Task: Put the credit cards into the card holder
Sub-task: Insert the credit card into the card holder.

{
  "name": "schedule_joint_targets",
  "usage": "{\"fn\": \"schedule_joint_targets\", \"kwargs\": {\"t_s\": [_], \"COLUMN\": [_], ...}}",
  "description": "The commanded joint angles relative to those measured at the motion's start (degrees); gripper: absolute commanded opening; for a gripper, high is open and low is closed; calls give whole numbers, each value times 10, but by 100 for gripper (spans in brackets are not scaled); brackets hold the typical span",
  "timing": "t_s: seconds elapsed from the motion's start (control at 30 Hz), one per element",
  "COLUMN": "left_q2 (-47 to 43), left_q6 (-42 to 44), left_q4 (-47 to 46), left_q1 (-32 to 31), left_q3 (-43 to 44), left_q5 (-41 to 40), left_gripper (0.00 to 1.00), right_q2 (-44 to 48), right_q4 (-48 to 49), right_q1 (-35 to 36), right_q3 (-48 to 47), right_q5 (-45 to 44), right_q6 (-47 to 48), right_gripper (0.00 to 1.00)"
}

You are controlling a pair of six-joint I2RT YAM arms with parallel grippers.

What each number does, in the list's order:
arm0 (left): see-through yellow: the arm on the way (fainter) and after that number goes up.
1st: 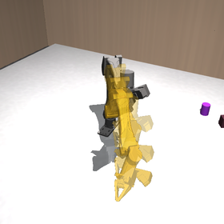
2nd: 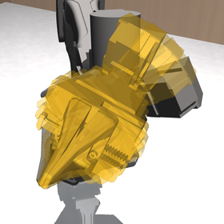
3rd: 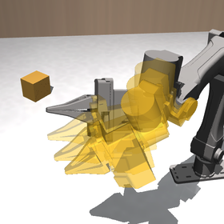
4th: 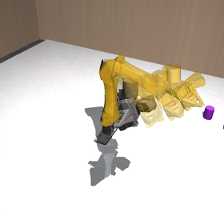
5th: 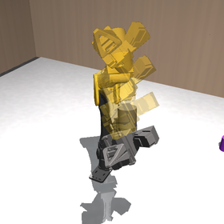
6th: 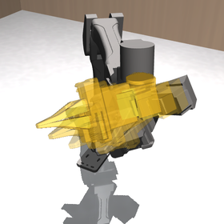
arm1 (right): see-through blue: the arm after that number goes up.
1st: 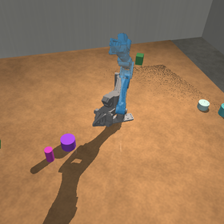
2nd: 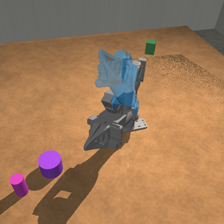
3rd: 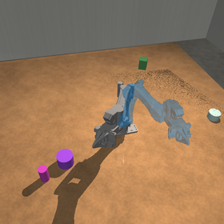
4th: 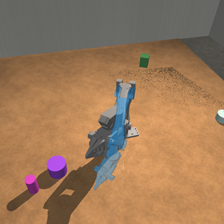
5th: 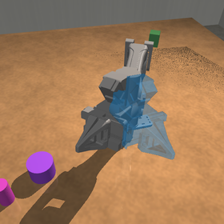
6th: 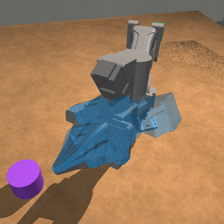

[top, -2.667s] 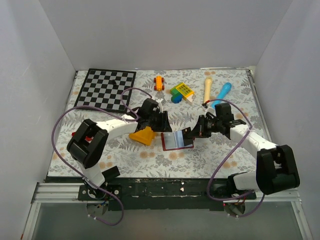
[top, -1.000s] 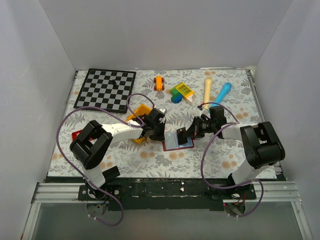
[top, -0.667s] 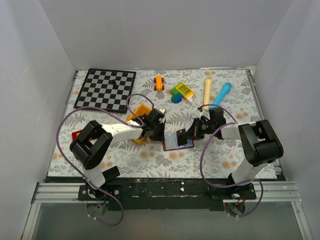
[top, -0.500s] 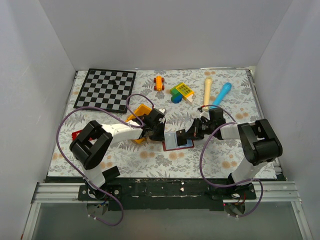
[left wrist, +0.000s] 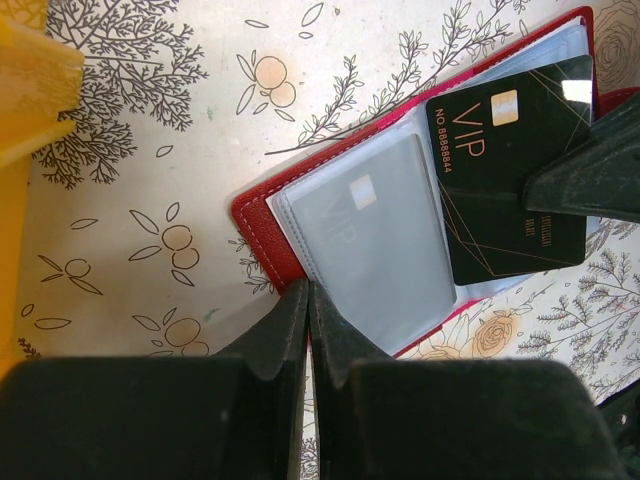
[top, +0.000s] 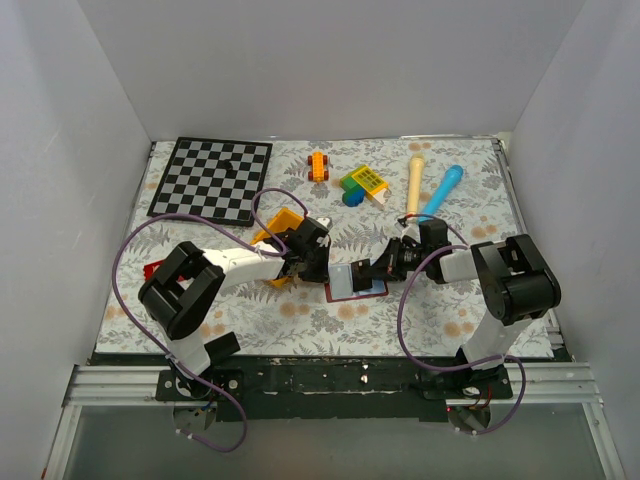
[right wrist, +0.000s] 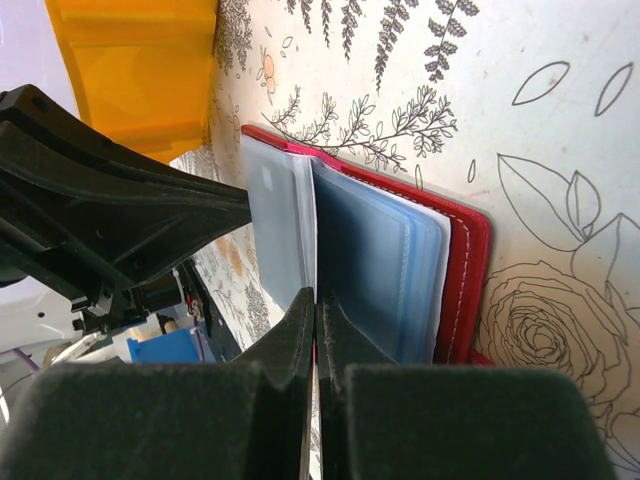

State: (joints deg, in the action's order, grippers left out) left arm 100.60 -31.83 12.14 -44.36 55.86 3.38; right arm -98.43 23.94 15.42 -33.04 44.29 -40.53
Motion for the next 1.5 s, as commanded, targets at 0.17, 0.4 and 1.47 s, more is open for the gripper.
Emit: {"fn": "schedule_joint_targets", "kwargs": {"t_s": [0.17,0.4,1.47], "left_q2": [-9,-7,-8], "left_q6": [-1,-1,-1], "left_q4": [3,3,3], "left_q1": [1,1,1], "left_q3": [-15,-14,-19], "left_q5": [-2,0,1], "left_gripper": [0,0,0], "right_q2": [-16,-15,49], "right_q4": [61,62,38], "right_q1": [0,6,12], "right_q3": [17,18,27], "right_q5": [15,20,-3], "right_q6": [-31,-27,-24], "right_gripper": [1,1,1]}}
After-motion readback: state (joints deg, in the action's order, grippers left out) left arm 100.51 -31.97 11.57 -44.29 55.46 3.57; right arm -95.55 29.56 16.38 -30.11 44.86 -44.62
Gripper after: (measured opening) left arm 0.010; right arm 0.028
